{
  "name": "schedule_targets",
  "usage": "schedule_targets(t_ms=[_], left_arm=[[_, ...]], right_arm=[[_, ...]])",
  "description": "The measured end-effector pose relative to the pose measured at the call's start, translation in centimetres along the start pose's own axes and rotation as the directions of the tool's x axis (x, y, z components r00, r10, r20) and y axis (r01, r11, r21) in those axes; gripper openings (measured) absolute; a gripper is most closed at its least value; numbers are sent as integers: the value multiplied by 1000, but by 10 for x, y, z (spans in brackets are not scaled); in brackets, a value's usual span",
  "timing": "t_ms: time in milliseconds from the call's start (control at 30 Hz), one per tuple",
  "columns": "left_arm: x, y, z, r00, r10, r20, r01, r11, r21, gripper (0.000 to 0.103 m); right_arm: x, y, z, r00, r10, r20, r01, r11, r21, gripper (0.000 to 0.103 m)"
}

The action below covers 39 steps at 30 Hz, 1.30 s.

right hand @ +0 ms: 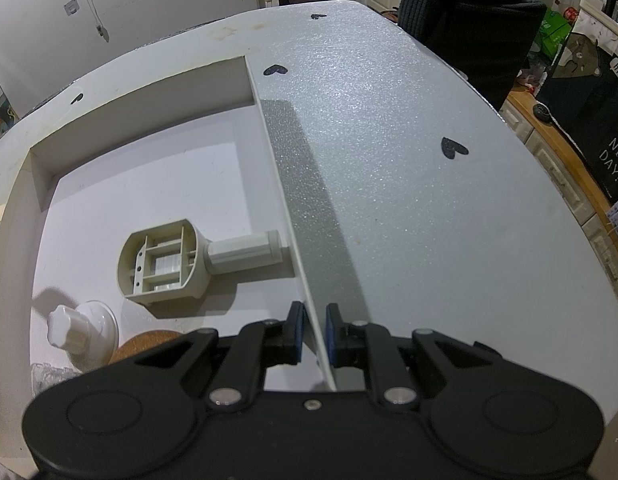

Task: Organize rigid objects
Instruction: 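Carry the wooden wedge with the left tool into the tray and release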

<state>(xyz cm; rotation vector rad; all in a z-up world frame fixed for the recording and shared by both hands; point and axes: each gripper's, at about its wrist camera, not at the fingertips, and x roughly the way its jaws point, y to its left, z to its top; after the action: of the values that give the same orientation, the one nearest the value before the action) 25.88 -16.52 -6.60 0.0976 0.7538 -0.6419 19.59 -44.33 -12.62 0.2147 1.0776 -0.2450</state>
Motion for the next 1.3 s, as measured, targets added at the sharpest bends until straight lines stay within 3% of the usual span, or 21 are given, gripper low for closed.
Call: schedule_targets(t_ms=[267,600,967,1033,1300], left_arm=[[44,-35,0,993,-19,-117,32,993,113,92],[86,-45,-2,974,11,-225,30,984,177,92],[102,-38,-5,956,-50,-288,77,994,82,97],[102,-36,-5,954,-50,-295,72,995,62,102],[97,-35,-6,948,-49,-315,61,998,28,103]], right_arm=[[1,0,1,1000,7,0,-7,1000,0,13],[1,0,1,1000,10,-1,-10,1000,-1,13],[2,-1,2,1000,13,1,-13,1000,2,13],[2,-1,2,1000,13,1,-13,1000,2,13],[2,-1,2,1000,13,1,-13,1000,2,13]])
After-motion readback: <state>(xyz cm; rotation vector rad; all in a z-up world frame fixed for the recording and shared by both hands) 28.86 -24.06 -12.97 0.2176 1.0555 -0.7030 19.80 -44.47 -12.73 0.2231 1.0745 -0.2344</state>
